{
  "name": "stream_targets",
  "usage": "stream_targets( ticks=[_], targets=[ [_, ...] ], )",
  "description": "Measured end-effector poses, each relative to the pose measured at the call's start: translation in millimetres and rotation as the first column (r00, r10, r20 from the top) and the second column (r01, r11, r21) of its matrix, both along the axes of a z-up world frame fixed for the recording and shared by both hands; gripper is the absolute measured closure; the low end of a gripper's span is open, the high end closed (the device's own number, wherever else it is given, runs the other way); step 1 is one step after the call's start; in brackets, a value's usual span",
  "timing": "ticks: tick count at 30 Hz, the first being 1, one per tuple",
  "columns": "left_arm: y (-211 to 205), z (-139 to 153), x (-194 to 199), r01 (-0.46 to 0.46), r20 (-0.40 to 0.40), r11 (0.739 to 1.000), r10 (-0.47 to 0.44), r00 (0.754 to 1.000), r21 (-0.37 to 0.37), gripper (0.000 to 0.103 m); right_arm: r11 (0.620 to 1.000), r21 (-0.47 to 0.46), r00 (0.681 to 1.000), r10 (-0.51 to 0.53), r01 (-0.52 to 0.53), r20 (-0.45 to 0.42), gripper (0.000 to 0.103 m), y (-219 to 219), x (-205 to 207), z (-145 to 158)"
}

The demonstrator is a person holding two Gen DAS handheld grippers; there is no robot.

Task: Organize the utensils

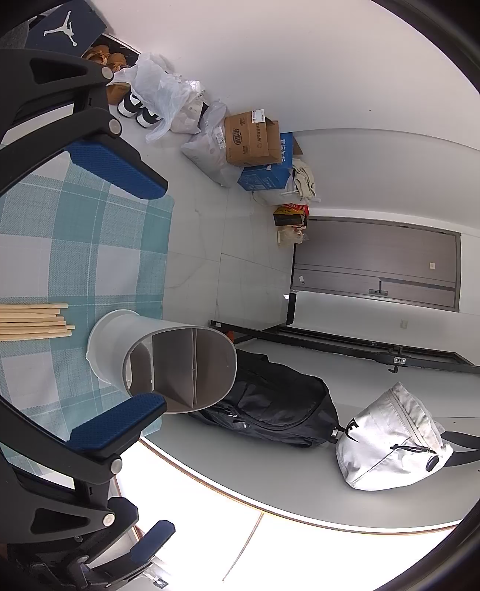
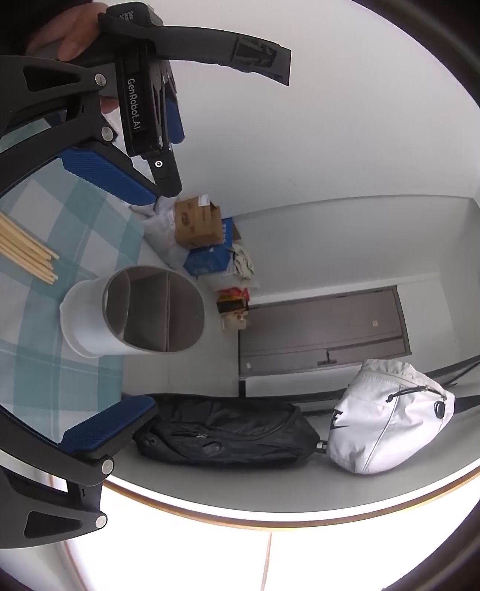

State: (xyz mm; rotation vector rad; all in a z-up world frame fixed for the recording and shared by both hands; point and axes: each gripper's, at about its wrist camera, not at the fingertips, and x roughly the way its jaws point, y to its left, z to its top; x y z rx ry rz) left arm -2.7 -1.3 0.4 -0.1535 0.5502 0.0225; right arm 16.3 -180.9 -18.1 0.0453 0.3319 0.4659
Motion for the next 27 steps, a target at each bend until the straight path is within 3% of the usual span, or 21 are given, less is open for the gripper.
stream_targets(
  ticks=[27],
  targets=[
    [-1.9,-1.6,1.0,0.001,-0.007,1.0,-0.001,1.0,0.006,0.001,1.0,-0.014,1.0,0.008,-0.007,0.012,0.0,3.8,-1.4,-1.9]
  ],
)
